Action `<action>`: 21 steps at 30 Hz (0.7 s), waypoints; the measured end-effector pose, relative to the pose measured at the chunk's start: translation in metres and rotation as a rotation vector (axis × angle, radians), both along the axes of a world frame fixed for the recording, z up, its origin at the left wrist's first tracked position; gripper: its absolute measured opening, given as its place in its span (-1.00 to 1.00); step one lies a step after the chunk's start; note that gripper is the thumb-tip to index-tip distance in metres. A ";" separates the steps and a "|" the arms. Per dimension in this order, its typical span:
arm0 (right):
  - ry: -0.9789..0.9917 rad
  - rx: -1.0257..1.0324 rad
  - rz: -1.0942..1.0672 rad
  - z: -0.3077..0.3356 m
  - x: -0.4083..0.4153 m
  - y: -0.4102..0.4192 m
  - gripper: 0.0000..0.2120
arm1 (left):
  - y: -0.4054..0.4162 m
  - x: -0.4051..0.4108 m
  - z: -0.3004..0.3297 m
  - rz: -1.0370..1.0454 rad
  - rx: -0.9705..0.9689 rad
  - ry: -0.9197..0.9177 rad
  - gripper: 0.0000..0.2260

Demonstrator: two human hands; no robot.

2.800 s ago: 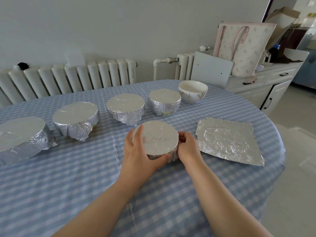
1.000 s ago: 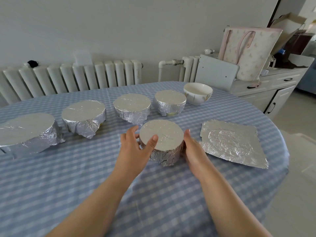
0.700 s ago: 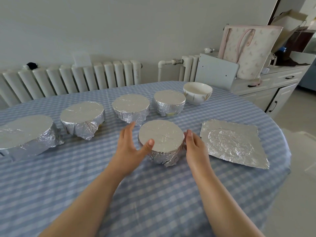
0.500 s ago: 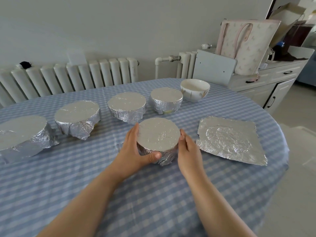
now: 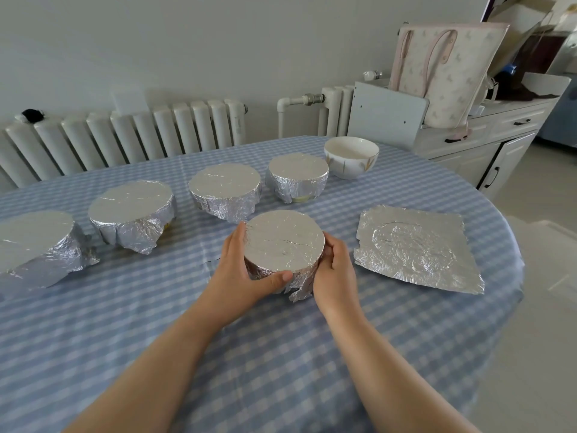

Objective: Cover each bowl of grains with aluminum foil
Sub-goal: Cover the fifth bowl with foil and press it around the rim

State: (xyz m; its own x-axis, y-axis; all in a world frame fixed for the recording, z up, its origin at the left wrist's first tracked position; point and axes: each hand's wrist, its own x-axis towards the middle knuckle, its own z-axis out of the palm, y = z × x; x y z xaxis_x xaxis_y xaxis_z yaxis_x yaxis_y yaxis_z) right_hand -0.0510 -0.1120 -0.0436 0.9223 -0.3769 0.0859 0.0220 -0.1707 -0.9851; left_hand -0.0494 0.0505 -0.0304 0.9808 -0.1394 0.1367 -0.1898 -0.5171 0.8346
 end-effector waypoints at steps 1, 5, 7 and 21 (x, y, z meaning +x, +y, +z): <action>0.001 0.012 0.008 0.001 -0.001 0.001 -0.65 | 0.000 0.000 0.000 -0.001 -0.009 0.000 0.12; 0.026 0.137 0.008 0.001 0.001 -0.001 -0.75 | -0.001 -0.003 0.002 -0.010 -0.042 0.010 0.16; 0.054 0.224 -0.018 -0.003 0.003 -0.004 -0.76 | 0.001 -0.005 0.001 -0.010 -0.110 0.045 0.17; 0.403 0.572 0.371 0.020 0.012 -0.046 -0.54 | 0.019 0.006 0.009 0.190 -0.618 0.545 -0.40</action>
